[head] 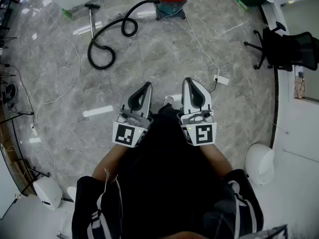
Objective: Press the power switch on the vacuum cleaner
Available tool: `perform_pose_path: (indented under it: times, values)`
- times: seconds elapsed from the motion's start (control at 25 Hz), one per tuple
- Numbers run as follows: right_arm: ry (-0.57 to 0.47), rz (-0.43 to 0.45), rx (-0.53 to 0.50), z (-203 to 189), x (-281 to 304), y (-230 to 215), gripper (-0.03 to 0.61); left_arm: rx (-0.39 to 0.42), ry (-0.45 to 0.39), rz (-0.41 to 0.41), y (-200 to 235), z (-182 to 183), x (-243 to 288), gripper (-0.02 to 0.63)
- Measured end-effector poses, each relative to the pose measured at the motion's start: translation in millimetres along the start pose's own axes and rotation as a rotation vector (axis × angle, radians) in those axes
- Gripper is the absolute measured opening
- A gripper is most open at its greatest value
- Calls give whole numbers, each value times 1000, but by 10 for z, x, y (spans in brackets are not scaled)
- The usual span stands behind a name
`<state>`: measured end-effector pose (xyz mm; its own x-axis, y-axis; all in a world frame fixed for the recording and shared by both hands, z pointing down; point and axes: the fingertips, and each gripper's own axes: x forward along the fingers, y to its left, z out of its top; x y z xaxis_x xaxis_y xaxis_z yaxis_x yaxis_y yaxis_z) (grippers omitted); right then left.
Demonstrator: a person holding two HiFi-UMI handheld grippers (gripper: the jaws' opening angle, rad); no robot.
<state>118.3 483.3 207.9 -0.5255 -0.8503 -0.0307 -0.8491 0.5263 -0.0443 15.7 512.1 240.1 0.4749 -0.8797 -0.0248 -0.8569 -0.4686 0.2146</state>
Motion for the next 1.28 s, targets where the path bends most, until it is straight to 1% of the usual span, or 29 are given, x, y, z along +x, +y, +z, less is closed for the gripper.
perform_pose_path:
  times: [0.08,0.2,0.32,0.4,0.48,0.56,0.76,0.92,1.04,1.16,1.28]
  values:
    - [-9,8,-10,3,17,-49,18,-5,-8,1,-6,40,73,14]
    - [-39,12,3,48,27,-163,19,-12,-36,14,-14,91,161,14]
    - [-27,29,48,45,-5,-273,20,-15,-56,10,-62,110,202,14]
    - [-3,44,90,-11,-48,-348,19,-20,-48,7,-104,74,210,14]
    - [-5,51,107,-35,-70,-429,20,-18,-42,17,-131,51,237,14]
    - [-16,56,106,-36,-88,-522,20,-10,-39,29,-168,31,283,14]
    - [-30,84,96,-41,-116,-706,20,-22,-29,39,-303,-46,449,14]
    - [-45,103,94,-54,-154,-903,20,20,-11,45,-510,-98,642,14]
    - [-40,108,77,-125,-241,-1051,20,43,10,78,-618,-212,737,14]
    - [-55,113,98,-142,-318,-1167,20,42,38,124,-669,-314,807,14]
    - [-36,89,92,-187,-373,-1324,20,37,33,140,-729,-316,875,14]
